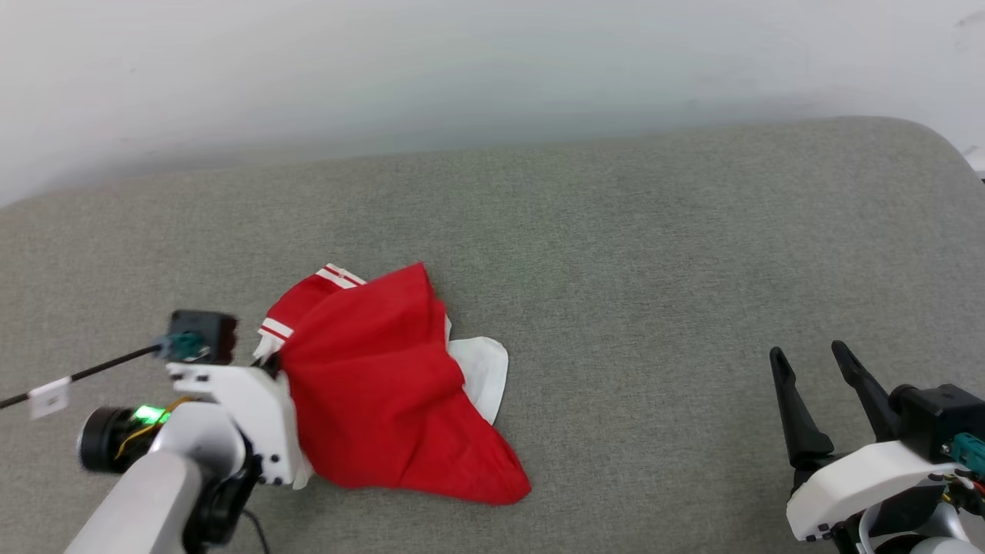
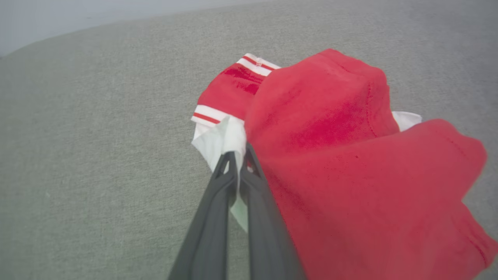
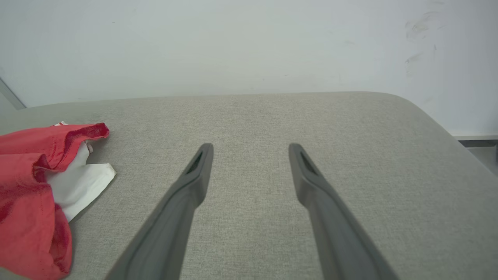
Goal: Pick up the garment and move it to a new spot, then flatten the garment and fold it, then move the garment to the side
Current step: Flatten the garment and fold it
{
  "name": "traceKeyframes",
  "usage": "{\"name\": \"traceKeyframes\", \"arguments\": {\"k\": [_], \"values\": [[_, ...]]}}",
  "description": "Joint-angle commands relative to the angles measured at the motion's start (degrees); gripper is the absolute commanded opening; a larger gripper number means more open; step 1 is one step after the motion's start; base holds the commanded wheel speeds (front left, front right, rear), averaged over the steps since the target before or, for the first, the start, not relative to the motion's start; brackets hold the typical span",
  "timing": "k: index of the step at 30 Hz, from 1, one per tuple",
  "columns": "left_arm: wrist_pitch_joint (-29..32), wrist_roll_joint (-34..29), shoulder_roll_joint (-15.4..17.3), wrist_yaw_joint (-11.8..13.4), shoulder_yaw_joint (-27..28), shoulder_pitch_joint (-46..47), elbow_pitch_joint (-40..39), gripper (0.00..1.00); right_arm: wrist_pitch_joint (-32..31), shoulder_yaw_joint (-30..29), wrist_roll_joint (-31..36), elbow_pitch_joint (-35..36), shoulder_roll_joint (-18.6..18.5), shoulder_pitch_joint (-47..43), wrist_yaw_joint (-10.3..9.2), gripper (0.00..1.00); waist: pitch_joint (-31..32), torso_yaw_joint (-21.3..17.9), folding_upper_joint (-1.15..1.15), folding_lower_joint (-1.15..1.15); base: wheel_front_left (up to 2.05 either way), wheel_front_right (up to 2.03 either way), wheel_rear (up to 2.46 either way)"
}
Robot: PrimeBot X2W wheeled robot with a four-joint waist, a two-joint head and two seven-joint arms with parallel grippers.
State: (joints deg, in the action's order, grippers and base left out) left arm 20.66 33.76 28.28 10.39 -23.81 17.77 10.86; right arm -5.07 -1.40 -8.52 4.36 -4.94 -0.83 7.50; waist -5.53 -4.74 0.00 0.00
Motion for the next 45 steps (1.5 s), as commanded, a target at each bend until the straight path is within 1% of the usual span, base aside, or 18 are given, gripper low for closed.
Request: {"name": "traceKeyframes", "arguments": {"k": [1, 6, 9, 12, 13, 14, 18, 22, 25, 28, 30, 32, 35, 38, 39, 40, 41, 45], "values": [[-0.57, 0.89, 0.59, 0.99, 1.28, -2.16, -0.27, 0.0, 0.35, -0.22, -0.03, 0.04, 0.16, 0.56, -0.02, 1.0, -0.16, 0.37, 0.0, 0.0, 0.0, 0.0, 0.0], [-2.5, 4.82, 1.78, 4.39, 6.8, -8.71, -1.2, 0.0, 0.16, -0.34, 0.01, 0.3, -0.24, 0.78, -0.02, 1.0, -0.6, 1.25, 0.0, 0.0, 0.0, 0.0, 0.0], [-3.56, 7.43, 1.19, 5.9, 9.39, -13.5, -0.73, 0.0, 0.14, -0.37, -0.03, 0.4, -0.34, 0.99, -0.02, 1.0, -0.78, 1.56, 0.0, 0.0, 0.0, 0.0, 0.0], [-4.77, 9.23, -0.02, 6.43, 10.58, -16.83, -0.03, 0.0, 0.24, -0.29, -0.04, 0.4, -0.34, 1.03, -0.02, 1.0, -0.97, 1.68, 0.0, 0.0, 0.0, 0.0, 0.0], [-5.74, 9.41, -0.62, 6.69, 10.87, -17.28, 0.09, 0.42, 0.24, -0.24, -0.06, 0.39, -0.34, 1.07, -0.02, 1.0, -0.99, 1.7, 0.0, 0.0, 0.0, 0.0, 0.0], [-6.64, 9.23, -1.08, 6.71, 10.74, -17.72, 0.13, 1.0, 0.26, -0.18, -0.1, 0.35, -0.38, 1.13, -0.02, 1.0, -0.93, 1.7, 0.0, 0.0, 0.0, 0.0, 0.0], [-11.97, 7.39, -2.62, 6.74, 10.57, -16.99, -1.03, 1.0, 0.03, -0.2, 0.07, 0.27, -0.55, 0.96, -0.02, 1.0, -0.11, 1.68, 0.0, 0.0, 0.0, 0.0, 0.0], [-15.55, 5.07, -2.94, 6.44, 9.9, -15.23, -2.63, 1.0, -0.31, -0.09, 0.29, 0.49, -0.55, 0.51, -0.02, 1.0, 0.58, 1.61, 0.0, 0.0, 0.0, 0.0, 0.0], [-15.49, 4.07, -2.78, 5.47, 8.5, -12.97, -4.23, 1.0, -0.44, -0.12, 0.38, 0.72, -0.48, 0.28, -0.02, 1.0, 1.02, 1.53, 0.0, 0.0, 0.0, 0.0, 0.0], [-11.96, 4.75, -2.02, 2.89, 6.6, -9.73, -4.56, 1.0, -0.69, -0.04, 0.48, 0.86, -0.33, 0.24, -0.02, 1.0, 1.16, 1.46, 0.0, 0.0, 0.0, 0.0, 0.0], [-8.15, 6.0, -1.29, 0.55, 5.26, -7.72, -3.8, 1.0, -0.72, 0.33, 0.44, 0.85, -0.24, 0.47, -0.02, 1.0, 1.19, 1.09, 0.0, 0.0, 0.0, 0.0, 0.0], [-4.2, 6.95, 0.01, -1.01, 4.46, -5.82, -2.22, 1.0, -0.65, 0.63, 0.23, 0.76, -0.17, 0.74, -0.02, 1.0, 1.09, 0.49, 0.0, 0.0, 0.0, 0.0, 0.0], [1.74, 8.53, 1.82, -2.14, 3.88, -3.76, 0.47, 1.0, -0.39, 0.88, -0.04, 0.5, -0.02, 1.01, -0.02, 1.0, 0.7, -0.67, 0.0, 0.0, 0.0, 0.0, 0.0], [6.71, 10.09, 3.42, -2.18, 3.86, -2.89, 2.5, 1.0, -0.12, 0.65, -0.29, 0.14, 0.16, 0.96, -0.02, 1.0, 0.13, -1.65, 0.0, 0.0, 0.0, 0.0, 0.0], [8.13, 10.86, 3.59, -2.51, 3.86, -2.89, 2.91, 0.89, -0.01, 0.63, -0.36, -0.08, 0.22, 0.89, -0.02, 1.0, -0.02, -1.95, 0.0, 0.0, 0.0, 0.0, 0.0], [9.01, 11.43, 3.86, -2.8, 3.98, -2.92, 2.99, 0.37, 0.02, 0.65, -0.47, -0.23, 0.3, 0.82, -0.02, 1.0, -0.12, -2.24, 0.0, 0.0, 0.0, 0.0, 0.0], [9.51, 11.78, 4.12, -2.8, 4.04, -3.06, 2.81, 0.0, 0.13, 0.6, -0.59, -0.38, 0.35, 0.75, -0.02, 1.0, -0.25, -2.49, 0.0, 0.0, 0.0, 0.0, 0.0], [9.14, 12.21, 3.78, -3.1, 4.08, -3.65, 1.32, 0.0, 0.51, -0.03, -0.63, -0.79, 0.62, 0.67, -0.02, 1.0, -0.5, -2.77, 0.0, 0.0, 0.0, 0.0, 0.0]]}}
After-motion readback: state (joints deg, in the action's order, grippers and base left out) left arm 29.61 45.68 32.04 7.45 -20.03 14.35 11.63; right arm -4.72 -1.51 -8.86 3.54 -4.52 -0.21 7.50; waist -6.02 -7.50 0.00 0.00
